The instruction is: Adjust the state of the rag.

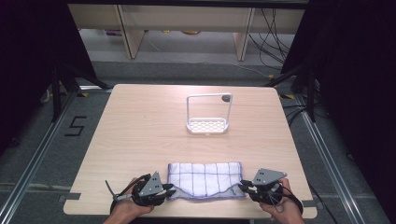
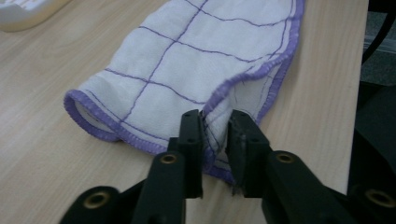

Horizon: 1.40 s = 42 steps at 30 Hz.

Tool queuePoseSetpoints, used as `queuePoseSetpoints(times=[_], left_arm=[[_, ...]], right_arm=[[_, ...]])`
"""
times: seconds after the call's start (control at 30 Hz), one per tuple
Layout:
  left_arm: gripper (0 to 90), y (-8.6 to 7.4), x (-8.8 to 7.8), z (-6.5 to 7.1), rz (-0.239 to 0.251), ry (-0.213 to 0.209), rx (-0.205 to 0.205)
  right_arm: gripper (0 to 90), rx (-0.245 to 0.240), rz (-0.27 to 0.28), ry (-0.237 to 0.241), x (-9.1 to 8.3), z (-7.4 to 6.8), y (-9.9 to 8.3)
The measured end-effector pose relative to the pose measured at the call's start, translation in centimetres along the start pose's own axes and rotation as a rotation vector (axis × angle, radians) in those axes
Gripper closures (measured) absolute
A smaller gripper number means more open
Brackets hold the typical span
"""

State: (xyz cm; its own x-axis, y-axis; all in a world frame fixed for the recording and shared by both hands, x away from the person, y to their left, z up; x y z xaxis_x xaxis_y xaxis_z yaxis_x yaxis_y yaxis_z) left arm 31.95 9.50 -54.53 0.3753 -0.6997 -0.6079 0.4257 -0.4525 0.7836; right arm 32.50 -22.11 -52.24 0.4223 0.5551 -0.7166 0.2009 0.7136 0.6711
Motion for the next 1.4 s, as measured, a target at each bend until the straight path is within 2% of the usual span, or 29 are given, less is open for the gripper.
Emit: queuePoseSetpoints(times=[0.1, 0.13, 0.17, 0.2, 0.23, 0.27, 0.3, 0.33, 0.37, 0.43, 0.47, 0.5, 0.57, 0.6, 0.63, 0.67, 0.73, 0.77, 0.83, 0.93, 1.0, 1.07, 1.1, 1.13, 1.2, 1.23, 1.27, 1.3, 1.4], left_arm=[[50.8, 0.3, -0.9, 0.8, 0.027, -0.039, -0.017], [47.8, 0.3, -0.9, 0.8, 0.027, -0.039, -0.017], [45.6, 1.0, -1.6, 1.0, 0.072, -0.045, -0.031], [44.4, 1.0, -1.6, 1.0, 0.072, -0.045, -0.031], [43.0, 1.6, -2.1, 0.8, 0.096, -0.045, -0.038], [43.0, 1.9, -2.2, 0.6, 0.109, -0.033, -0.04], [41.8, 2.9, -2.5, -0.3, 0.116, 0.007, -0.052], [41.8, 3.4, -2.4, -0.9, 0.115, 0.033, -0.069], [42.2, 3.4, -2.4, -0.9, 0.115, 0.033, -0.069], [42.9, 4.3, -1.9, -2.5, 0.096, 0.077, -0.072], [43.5, 4.6, -1.6, -3.2, 0.095, 0.094, -0.089], [44.0, 4.9, -1.2, -3.8, 0.084, 0.098, -0.099], [44.3, 5.2, -0.3, -5.4, 0.056, 0.129, -0.086], [45.2, 5.2, 0.4, -6.5, 0.042, 0.133, -0.108], [46.3, 5.2, 0.8, -6.9, 0.035, 0.133, -0.118], [47.3, 5.2, 0.8, -6.9, 0.035, 0.133, -0.118], [48.6, 5.0, 1.6, -7.6, 0.014, 0.128, -0.122], [53.2, 4.7, 2.1, -7.9, -0.012, 0.118, -0.113], [54.7, 4.5, 2.5, -7.8, -0.04, 0.101, -0.106], [54.8, 4.4, 2.7, -7.8, -0.052, 0.09, -0.096], [54.3, 4.2, 3.0, -7.9, -0.077, 0.08, -0.092], [54.5, 3.8, 3.3, -8.0, -0.105, 0.092, -0.094], [58.4, 3.7, 3.4, -8.1, -0.119, 0.086, -0.074], [58.4, 3.6, 3.5, -8.1, -0.127, 0.08, -0.079], [68.4, 3.4, 3.6, -8.0, -0.136, 0.069, -0.065], [68.4, 3.4, 3.6, -7.8, -0.138, 0.054, -0.067], [77.3, 3.4, 3.5, -7.8, -0.146, 0.045, -0.053], [80.1, 3.3, 3.4, -7.6, -0.147, 0.037, -0.04], [83.4, 3.1, 3.1, -7.5, -0.153, 0.035, -0.023]], right_arm=[[61.2, 0.018, 0.035, 0.01, -0.8, -0.4, 0.2], [61.2, 0.018, 0.035, 0.01, -0.8, -0.4, 0.2], [55.1, 0.062, 0.072, 0.002, -1.1, -0.1, 0.4], [55.1, 0.062, 0.072, 0.002, -1.1, -0.1, 0.4], [51.8, 0.101, 0.113, -0.01, -1.4, 0.4, 0.8], [51.8, 0.101, 0.113, -0.01, -1.4, 0.4, 0.8], [51.3, 0.14, 0.112, -0.044, -1.5, 1.0, 1.1], [50.6, 0.129, 0.11, -0.066, -1.4, 1.3, 1.2], [50.6, 0.129, 0.11, -0.066, -1.4, 1.3, 1.2], [49.8, 0.137, 0.08, -0.089, -1.1, 2.0, 1.5], [49.2, 0.138, 0.072, -0.094, -0.9, 2.2, 1.8], [49.2, 0.141, 0.051, -0.101, -0.2, 2.9, 2.2], [49.5, 0.154, 0.042, -0.108, 0.2, 3.2, 2.3], [51.4, 0.145, 0.013, -0.121, 1.4, 4.4, 2.5], [52.0, 0.15, -0.003, -0.127, 1.7, 4.7, 2.5], [52.0, 0.15, -0.003, -0.127, 1.7, 4.7, 2.5], [56.7, 0.166, -0.045, -0.13, 2.7, 5.6, 2.5], [60.0, 0.166, -0.066, -0.135, 3.4, 6.2, 2.5], [60.9, 0.159, -0.072, -0.13, 3.8, 6.6, 2.6], [60.6, 0.165, -0.079, -0.115, 4.2, 6.7, 2.6], [58.5, 0.222, -0.089, -0.091, 4.9, 6.6, 2.4], [58.3, 0.222, -0.099, -0.092, 5.1, 6.7, 2.1], [59.7, 0.227, -0.116, -0.085, 5.4, 6.9, 1.7], [59.7, 0.227, -0.116, -0.085, 5.4, 6.9, 1.7], [62.7, 0.233, -0.135, -0.087, 5.7, 7.0, 1.3], [65.0, 0.2, -0.142, -0.078, 5.7, 7.1, 1.2], [71.3, 0.206, -0.132, -0.066, 6.1, 7.1, 1.2], [75.5, 0.198, -0.138, -0.052, 6.1, 7.1, 1.3], [80.7, 0.178, -0.135, -0.041, 6.3, 7.2, 1.4]])
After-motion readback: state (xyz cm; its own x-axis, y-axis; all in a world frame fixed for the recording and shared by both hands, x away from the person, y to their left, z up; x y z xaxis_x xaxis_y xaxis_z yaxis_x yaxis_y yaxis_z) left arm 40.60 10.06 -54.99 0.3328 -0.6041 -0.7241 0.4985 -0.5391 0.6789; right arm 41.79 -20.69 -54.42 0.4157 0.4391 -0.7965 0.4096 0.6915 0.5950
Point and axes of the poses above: each handheld gripper's, and its own axes: x roughly forward along the jaws, y roughly out of its top, z roughly to its right, the point moved 6 cm from there along x, roughly forward along the jaws, and after that the axes turned 12 degrees about -x, right-handed, at the moved point
